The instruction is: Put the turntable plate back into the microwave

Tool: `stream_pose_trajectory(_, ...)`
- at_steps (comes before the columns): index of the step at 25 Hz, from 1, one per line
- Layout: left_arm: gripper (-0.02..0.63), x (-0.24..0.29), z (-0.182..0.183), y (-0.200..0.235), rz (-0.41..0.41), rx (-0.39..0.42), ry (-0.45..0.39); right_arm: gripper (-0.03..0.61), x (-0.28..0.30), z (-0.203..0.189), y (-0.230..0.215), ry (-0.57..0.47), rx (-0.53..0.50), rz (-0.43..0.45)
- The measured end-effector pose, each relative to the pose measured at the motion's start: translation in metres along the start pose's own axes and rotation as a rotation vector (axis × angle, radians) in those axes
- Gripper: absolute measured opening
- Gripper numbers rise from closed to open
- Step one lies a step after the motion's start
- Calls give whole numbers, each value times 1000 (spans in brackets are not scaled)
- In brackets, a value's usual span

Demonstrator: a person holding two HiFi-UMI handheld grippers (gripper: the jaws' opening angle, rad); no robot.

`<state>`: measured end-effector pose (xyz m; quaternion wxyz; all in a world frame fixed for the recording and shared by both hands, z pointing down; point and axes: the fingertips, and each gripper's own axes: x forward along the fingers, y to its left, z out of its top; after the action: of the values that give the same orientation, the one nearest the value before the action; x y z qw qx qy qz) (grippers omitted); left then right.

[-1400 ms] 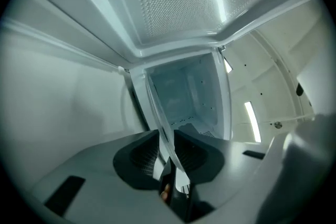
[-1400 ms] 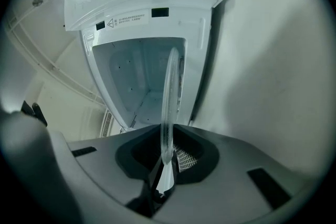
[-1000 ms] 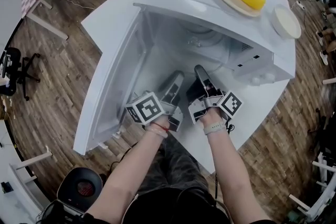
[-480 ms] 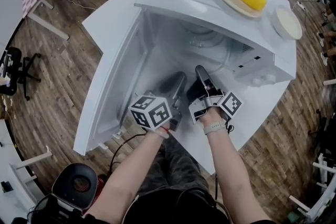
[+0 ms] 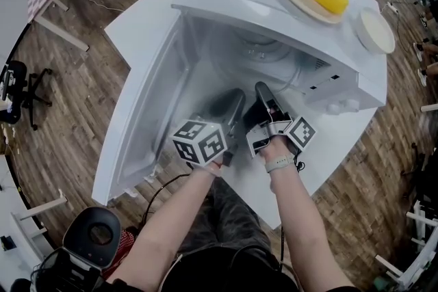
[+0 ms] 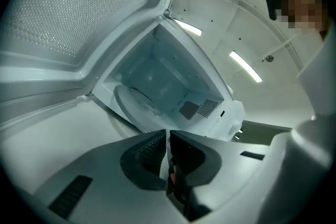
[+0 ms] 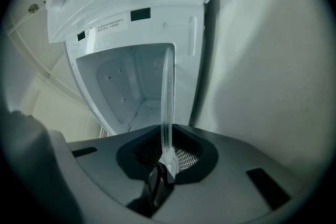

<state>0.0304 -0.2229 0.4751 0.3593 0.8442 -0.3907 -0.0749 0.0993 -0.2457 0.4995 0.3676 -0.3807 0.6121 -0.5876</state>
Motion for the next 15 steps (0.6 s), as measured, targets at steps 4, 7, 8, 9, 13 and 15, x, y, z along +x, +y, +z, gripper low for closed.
stream_pose_trajectory(4,35,2,1,0,2,-6,-2,51,3,1,-1,-8,16,0)
stream_pose_trajectory(7,35,2,3,1,1,-4,-7,51,7,5,-1,-11,12,-8)
stream_pose_trajectory(8,35,3,3,1,1,-2,-8,51,9,6,-1,-14,12,-9)
stream_pose_trajectory(9,35,3,3,1,-1,0,-8,50,10,6,-1,-17,14,-10)
stream_pose_trajectory(13,35,4,3,-2,-17,26,-3,48,14,6,0,-26,24,-15)
stream_pose_trajectory(15,35,4,4,-3,-16,44,-3,49,14,5,0,-26,18,-11)
